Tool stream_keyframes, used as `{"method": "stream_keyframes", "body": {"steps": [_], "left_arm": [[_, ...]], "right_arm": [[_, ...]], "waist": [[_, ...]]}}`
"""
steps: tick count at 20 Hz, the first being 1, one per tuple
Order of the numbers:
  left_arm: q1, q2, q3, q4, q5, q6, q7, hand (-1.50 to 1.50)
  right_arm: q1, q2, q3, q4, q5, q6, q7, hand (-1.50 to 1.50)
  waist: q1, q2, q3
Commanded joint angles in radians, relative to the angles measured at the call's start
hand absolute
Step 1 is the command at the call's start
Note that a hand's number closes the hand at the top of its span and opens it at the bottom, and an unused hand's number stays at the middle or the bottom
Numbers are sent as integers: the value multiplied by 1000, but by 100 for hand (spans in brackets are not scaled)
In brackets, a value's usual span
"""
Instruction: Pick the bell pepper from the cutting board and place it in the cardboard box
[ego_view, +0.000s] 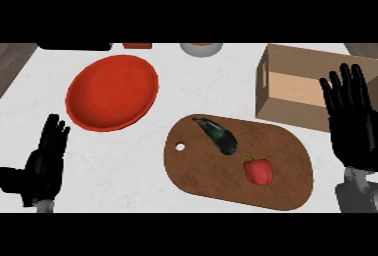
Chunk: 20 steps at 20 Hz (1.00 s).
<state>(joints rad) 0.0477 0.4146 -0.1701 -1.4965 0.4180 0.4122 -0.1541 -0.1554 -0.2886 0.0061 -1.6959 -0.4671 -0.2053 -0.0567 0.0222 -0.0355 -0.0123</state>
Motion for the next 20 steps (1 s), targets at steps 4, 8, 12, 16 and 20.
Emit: {"method": "stream_keyframes", "body": {"steps": [4,8,12,16,20], "left_arm": [[-92,149,-67,-56,-129,-108,-25,0],[-140,205,-123,-78,-175,-184,-18,0],[-205,228,-132,-77,-167,-269,2,0],[-238,184,-177,-96,-205,-244,55,0],[-242,185,-146,-44,-191,-304,-4,0]], "right_arm": [[-86,-252,23,-245,194,40,61,-150],[-68,-522,32,-260,432,123,112,-150],[17,-570,31,-388,509,156,77,-150],[100,-610,103,-433,712,164,-21,-150],[89,-697,100,-510,777,250,79,-150]], "waist": [[-82,12,7],[-135,12,2],[-77,27,11],[-53,30,13],[-35,33,11]]}}
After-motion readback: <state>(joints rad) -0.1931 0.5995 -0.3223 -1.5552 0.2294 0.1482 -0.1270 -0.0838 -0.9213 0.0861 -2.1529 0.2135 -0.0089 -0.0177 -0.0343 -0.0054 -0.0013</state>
